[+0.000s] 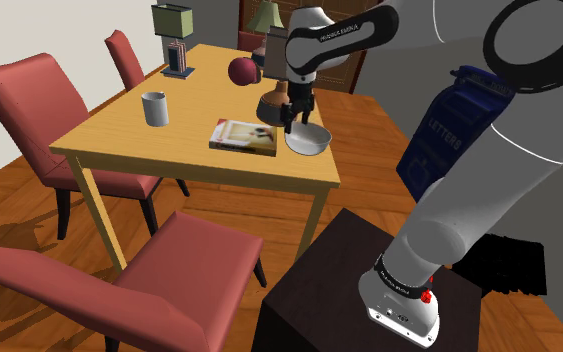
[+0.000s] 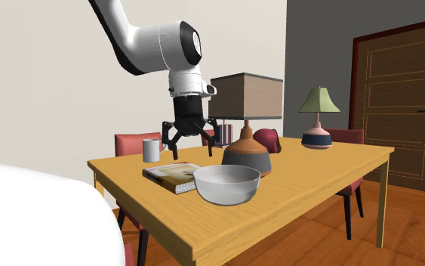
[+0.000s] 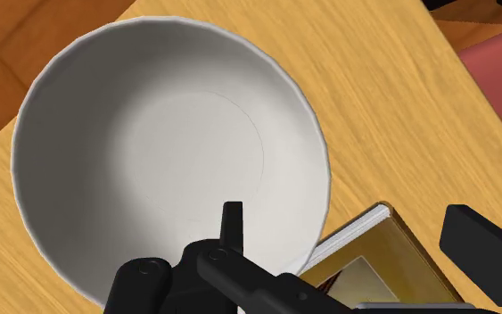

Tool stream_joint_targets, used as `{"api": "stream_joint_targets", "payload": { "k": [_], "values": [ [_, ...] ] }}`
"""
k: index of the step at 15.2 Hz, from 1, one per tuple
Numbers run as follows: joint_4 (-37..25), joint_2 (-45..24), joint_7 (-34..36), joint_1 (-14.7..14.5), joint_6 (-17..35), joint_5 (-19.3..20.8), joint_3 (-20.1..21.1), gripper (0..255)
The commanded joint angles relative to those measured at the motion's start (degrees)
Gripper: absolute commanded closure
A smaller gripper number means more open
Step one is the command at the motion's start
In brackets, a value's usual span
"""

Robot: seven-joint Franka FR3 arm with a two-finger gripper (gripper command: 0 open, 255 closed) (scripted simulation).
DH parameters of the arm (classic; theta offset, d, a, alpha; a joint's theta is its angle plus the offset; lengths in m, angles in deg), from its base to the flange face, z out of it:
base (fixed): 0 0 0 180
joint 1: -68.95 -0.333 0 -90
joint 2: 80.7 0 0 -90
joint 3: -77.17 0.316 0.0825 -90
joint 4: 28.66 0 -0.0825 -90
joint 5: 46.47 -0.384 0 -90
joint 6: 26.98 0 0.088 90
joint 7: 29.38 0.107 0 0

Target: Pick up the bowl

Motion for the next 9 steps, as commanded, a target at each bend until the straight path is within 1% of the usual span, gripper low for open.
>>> {"api": "stream_joint_targets", "payload": {
  "k": [1, 5, 7, 8, 9],
  "values": [
    [0.7, -0.7, 0.0, 0.1, 1.5, 0.1, -0.1, 0],
    [2.6, -1.9, 0.2, 0.1, 4.6, 0.1, -0.2, 0],
    [2.9, -2.0, 0.2, 0.1, 5.0, 0.1, -0.2, 0],
    [2.9, -1.9, 0.2, 0.1, 4.9, 0.1, -0.2, 255],
    [2.9, -1.9, 0.2, 0.1, 4.9, 0.1, -0.2, 255]
  ]
}}
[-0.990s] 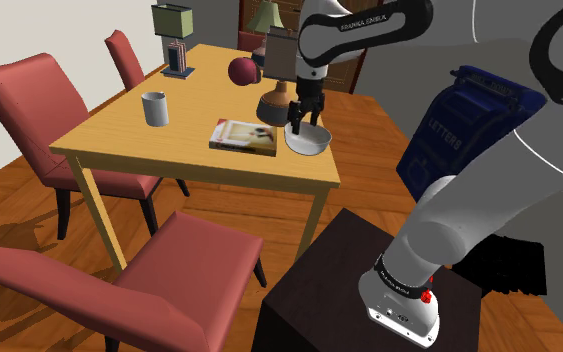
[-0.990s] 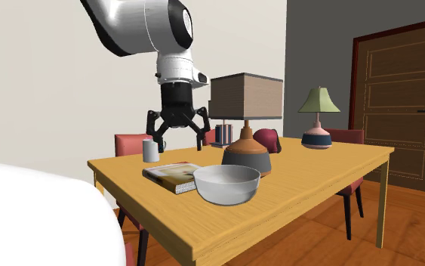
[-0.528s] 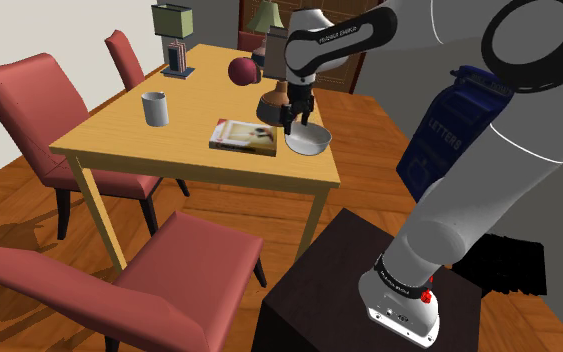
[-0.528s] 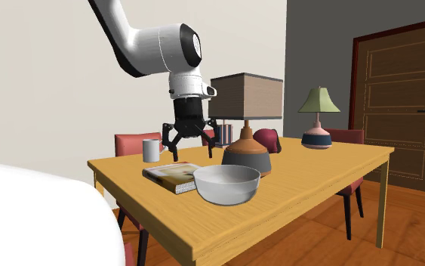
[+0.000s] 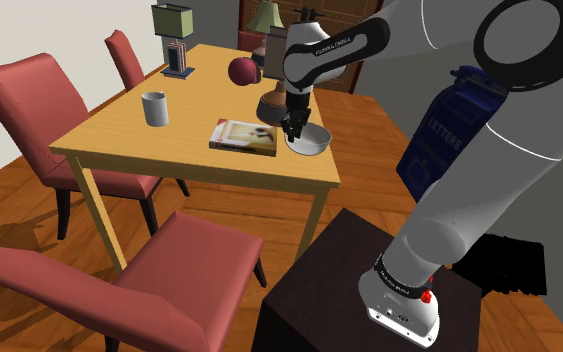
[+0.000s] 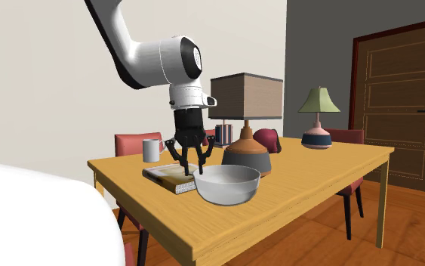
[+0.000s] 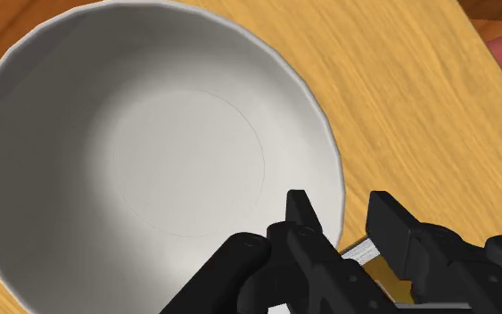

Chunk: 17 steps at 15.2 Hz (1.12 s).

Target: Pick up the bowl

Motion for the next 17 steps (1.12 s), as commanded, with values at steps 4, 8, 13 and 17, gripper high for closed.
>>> {"api": "stream_joint_targets", "payload": {
  "k": [4, 8, 13, 17],
  "values": [
    [0.0, 0.0, 0.0, 0.0, 0.1, 0.0, 0.0, 255],
    [0.0, -0.2, 0.0, 0.0, 0.2, 0.0, 0.0, 255],
    [-2.4, 1.3, -0.3, -0.1, -3.6, 0.0, 0.1, 255],
    [-4.5, 2.2, -0.5, -0.1, -6.7, -0.1, 0.2, 255]
  ]
}}
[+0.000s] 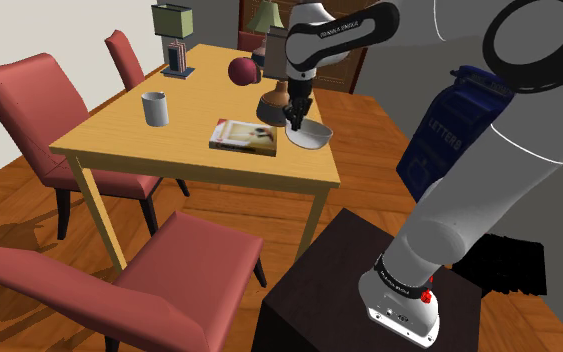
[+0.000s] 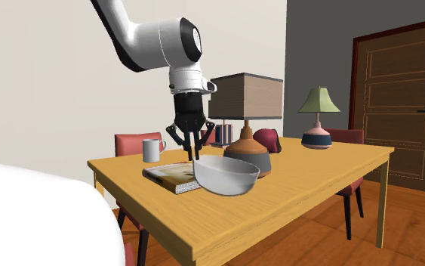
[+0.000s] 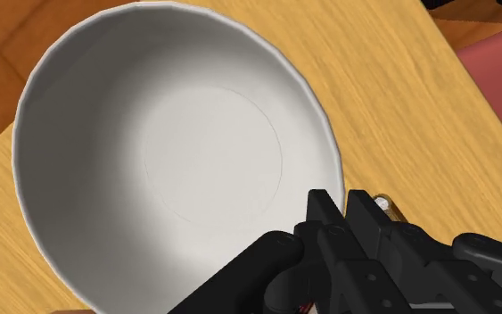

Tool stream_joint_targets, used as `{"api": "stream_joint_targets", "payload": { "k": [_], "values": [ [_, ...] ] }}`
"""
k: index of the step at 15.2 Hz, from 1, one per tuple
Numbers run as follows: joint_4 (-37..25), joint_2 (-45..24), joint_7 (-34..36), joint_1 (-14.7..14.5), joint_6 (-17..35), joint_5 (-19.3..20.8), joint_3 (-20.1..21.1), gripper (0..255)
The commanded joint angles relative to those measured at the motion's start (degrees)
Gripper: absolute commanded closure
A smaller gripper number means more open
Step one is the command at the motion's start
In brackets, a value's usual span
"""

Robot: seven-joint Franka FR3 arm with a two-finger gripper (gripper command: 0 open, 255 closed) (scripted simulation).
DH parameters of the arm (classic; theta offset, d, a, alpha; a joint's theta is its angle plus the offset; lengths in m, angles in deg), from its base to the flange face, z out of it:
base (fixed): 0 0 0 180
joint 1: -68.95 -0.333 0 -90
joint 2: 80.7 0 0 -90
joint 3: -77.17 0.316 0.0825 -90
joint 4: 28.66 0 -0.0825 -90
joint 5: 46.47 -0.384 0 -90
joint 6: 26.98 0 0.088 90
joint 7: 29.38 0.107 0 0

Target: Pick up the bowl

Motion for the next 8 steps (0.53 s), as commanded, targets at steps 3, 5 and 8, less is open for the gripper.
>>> {"api": "stream_joint_targets", "payload": {
  "k": [3, 5, 8],
  "values": [
    [-2.1, 0.9, -0.3, 0.0, -3.0, 0.0, 0.1, 255],
    [-3.4, 1.2, -0.4, -0.1, -4.6, 0.0, 0.1, 255],
    [-4.1, 1.4, -0.5, -0.1, -5.5, -0.1, 0.2, 255]
  ]
}}
